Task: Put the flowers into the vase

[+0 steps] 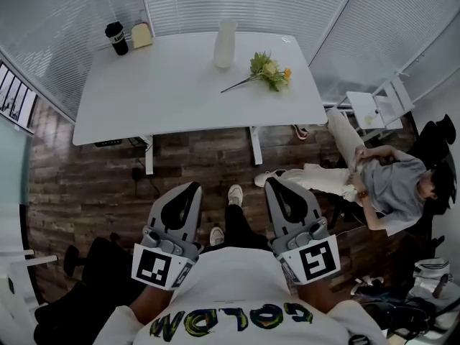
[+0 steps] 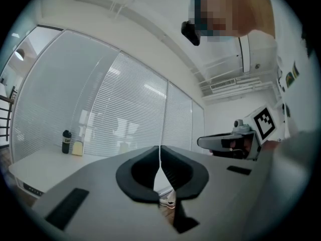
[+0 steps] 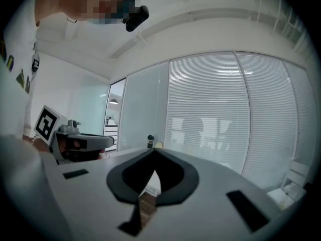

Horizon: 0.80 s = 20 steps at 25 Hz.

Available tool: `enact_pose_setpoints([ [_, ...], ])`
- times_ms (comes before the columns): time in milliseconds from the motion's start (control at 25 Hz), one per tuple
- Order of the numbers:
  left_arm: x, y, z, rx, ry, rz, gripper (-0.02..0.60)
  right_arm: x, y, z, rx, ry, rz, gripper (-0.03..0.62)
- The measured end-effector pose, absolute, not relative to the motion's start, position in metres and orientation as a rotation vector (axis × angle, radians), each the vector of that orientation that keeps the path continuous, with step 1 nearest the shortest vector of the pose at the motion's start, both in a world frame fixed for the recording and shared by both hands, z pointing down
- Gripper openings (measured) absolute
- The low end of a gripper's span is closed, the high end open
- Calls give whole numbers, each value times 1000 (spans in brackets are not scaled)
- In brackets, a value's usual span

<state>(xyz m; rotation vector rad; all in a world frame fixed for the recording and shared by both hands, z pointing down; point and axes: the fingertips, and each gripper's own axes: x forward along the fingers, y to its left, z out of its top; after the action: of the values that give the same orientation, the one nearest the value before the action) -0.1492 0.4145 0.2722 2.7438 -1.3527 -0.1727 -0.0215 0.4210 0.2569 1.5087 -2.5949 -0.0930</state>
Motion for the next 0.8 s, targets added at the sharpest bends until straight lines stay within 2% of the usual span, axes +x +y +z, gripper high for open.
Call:
enact_pose_setpoints([
  [800,-96,284,265,2760,-1354,-137,21,29,289,256,1498,-2624,-70,10],
])
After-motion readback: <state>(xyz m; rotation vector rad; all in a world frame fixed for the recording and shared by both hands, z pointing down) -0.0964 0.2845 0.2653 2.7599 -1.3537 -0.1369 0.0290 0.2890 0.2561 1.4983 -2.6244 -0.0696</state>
